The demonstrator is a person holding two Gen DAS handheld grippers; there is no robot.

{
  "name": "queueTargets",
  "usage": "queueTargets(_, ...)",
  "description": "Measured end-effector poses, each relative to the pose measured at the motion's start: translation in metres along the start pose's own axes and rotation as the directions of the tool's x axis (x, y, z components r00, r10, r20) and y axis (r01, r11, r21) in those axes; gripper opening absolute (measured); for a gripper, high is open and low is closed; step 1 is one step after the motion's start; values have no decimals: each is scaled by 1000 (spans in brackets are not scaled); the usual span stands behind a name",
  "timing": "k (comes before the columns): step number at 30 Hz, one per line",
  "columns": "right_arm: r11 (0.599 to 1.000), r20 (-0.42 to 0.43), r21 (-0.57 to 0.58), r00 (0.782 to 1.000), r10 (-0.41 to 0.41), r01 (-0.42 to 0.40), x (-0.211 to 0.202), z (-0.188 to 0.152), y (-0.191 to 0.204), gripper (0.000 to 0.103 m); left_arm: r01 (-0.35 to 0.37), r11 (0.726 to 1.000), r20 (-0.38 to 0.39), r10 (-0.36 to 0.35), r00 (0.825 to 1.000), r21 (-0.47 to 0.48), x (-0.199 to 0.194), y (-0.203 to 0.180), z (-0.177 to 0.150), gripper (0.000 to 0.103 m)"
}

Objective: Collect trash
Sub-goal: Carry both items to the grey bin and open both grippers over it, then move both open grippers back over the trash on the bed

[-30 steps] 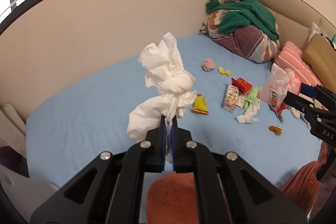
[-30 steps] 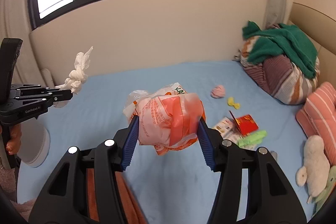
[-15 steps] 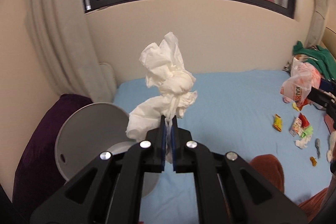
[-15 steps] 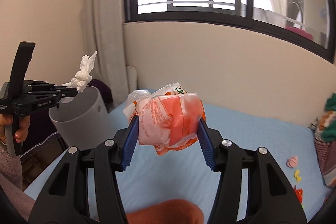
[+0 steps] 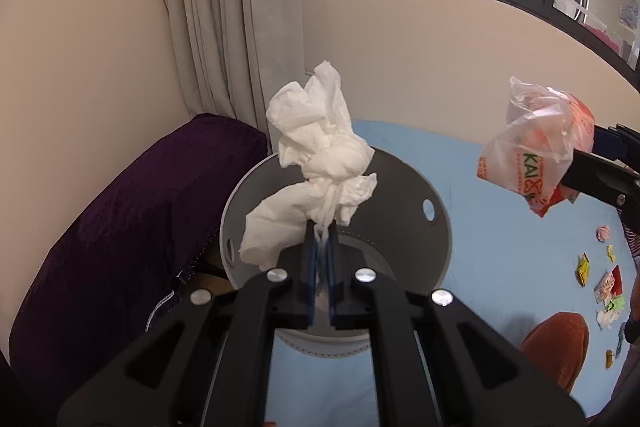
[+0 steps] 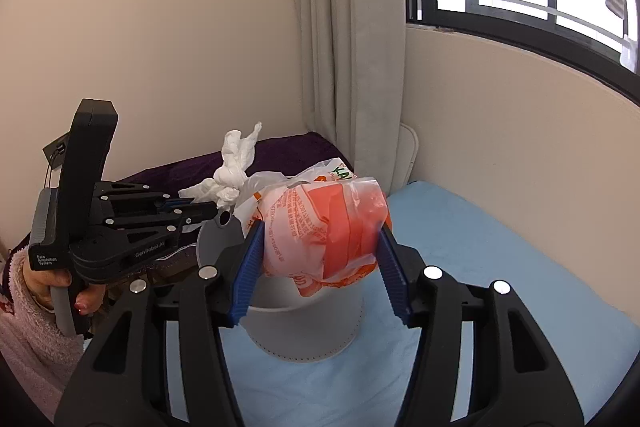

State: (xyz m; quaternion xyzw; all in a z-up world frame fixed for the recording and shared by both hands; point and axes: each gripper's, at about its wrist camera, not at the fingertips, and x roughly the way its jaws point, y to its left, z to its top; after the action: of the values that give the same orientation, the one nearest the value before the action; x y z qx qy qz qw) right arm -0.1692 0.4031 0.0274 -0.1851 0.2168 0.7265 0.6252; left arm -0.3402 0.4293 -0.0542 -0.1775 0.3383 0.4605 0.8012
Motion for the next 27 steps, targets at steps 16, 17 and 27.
queueTargets(16,999,-67,35,998,13,-11,54,8,7,75,-58,998,-20,58,998,1,16,14,-4,81)
queueTargets(17,999,-66,44,998,0,3,50,3,3,75,-51,999,-19,51,998,11,16,9,-3,81)
queueTargets(27,952,-66,163,965,-253,261,-35,-55,-49,75,143,972,-8,-144,990,186,11,-78,-3,81)
